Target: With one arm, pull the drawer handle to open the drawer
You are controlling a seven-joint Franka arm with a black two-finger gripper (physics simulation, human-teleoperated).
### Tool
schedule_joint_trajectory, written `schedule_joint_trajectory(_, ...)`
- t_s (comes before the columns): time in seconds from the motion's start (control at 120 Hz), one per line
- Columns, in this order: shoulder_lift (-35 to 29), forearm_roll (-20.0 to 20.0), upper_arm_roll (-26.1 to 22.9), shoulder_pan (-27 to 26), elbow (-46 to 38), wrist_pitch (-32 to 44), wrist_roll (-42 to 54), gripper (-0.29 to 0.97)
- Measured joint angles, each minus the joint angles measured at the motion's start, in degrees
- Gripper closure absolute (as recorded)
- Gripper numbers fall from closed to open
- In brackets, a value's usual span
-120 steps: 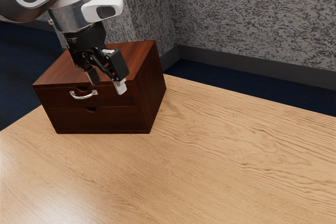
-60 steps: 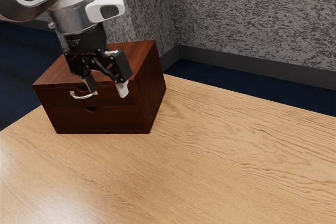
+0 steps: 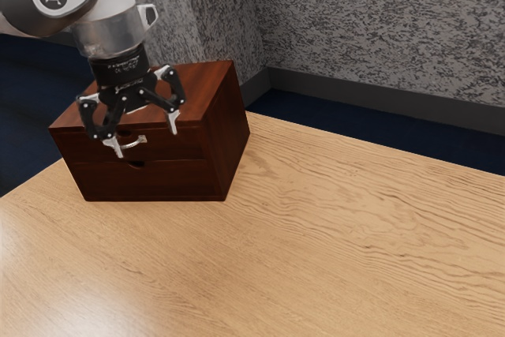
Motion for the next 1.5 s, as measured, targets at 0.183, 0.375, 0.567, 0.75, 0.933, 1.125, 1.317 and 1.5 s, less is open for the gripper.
schedule_joint_trajectory(0.183,-4.78,0.55,0.21,7.09,-10.24,8.06,-14.51,0.05)
schedule_joint_trajectory(0.375,-8.51,1.61,0.11,11.08,-17.8,18.43,-26.39,0.06)
schedule_joint_trajectory(0.567,-11.06,5.16,0.01,13.34,-26.07,29.04,-35.38,0.07)
schedule_joint_trajectory(0.75,-10.98,7.35,-3.25,16.1,-27.09,34.09,-42.23,0.08)
schedule_joint_trajectory(0.933,-10.69,7.71,-17.25,31.01,-27.21,35.85,-47.41,0.09)
schedule_joint_trajectory(1.125,-9.4,7.91,-16.63,32.23,-29.28,39.93,-50.94,0.1)
schedule_joint_trajectory(1.317,-10.17,9.14,-16.44,32.09,-33.15,44.48,-51.66,0.11)
schedule_joint_trajectory(1.5,-9.54,10.48,-14.42,31.34,-33.11,46.02,-50.48,0.12)
